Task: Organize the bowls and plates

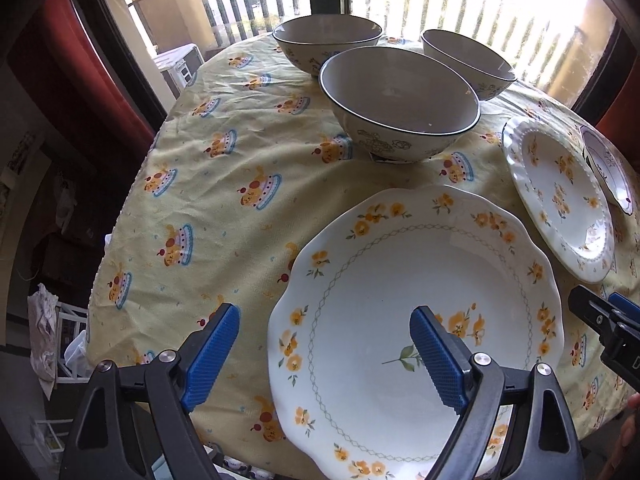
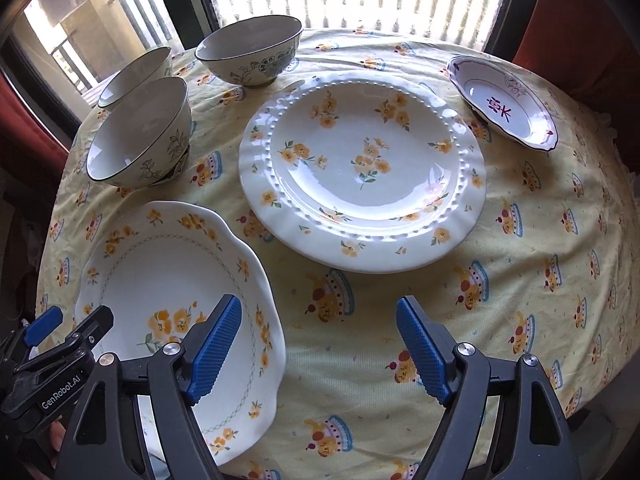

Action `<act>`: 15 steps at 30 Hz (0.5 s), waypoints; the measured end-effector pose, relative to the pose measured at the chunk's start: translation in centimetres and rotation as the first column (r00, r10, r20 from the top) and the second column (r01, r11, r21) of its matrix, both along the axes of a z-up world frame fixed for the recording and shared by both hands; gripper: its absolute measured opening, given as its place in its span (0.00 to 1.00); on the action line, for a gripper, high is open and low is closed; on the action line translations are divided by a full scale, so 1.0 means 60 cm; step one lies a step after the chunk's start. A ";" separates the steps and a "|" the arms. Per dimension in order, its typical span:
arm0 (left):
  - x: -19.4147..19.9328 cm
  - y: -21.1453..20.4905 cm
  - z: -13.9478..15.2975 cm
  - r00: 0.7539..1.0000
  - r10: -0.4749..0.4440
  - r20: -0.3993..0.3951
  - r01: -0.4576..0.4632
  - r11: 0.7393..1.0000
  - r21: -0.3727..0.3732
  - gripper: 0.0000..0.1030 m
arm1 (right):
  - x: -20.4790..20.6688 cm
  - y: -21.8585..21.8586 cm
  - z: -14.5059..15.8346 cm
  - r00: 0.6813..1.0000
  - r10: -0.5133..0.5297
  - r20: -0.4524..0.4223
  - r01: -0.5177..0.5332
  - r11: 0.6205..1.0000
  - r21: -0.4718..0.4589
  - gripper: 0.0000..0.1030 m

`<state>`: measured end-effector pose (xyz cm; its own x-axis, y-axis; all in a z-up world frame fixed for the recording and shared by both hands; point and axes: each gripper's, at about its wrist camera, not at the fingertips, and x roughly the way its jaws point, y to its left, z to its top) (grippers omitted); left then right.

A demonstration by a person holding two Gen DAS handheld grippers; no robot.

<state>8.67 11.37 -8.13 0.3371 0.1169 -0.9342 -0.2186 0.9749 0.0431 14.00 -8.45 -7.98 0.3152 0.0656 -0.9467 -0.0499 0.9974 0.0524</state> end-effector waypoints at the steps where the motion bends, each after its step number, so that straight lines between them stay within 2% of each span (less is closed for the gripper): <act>1: 0.003 -0.009 0.003 1.000 -0.004 0.002 0.005 1.000 -0.003 0.86 | 0.003 -0.004 -0.002 1.000 0.003 -0.003 -0.003 1.000 0.011 0.80; 5: 0.017 -0.061 0.015 0.999 -0.034 0.020 0.034 0.999 0.010 0.86 | 0.023 -0.023 -0.004 1.000 0.017 -0.003 -0.017 0.998 0.056 0.80; 11: 0.067 -0.135 0.027 0.997 -0.060 0.049 0.060 0.998 0.004 0.85 | 0.055 -0.066 0.003 0.999 0.046 0.020 -0.047 0.996 0.077 0.80; 15: 0.108 -0.163 0.025 0.998 -0.028 0.053 0.032 0.998 -0.060 0.85 | 0.082 -0.114 0.006 1.000 0.014 0.023 -0.015 0.996 0.083 0.80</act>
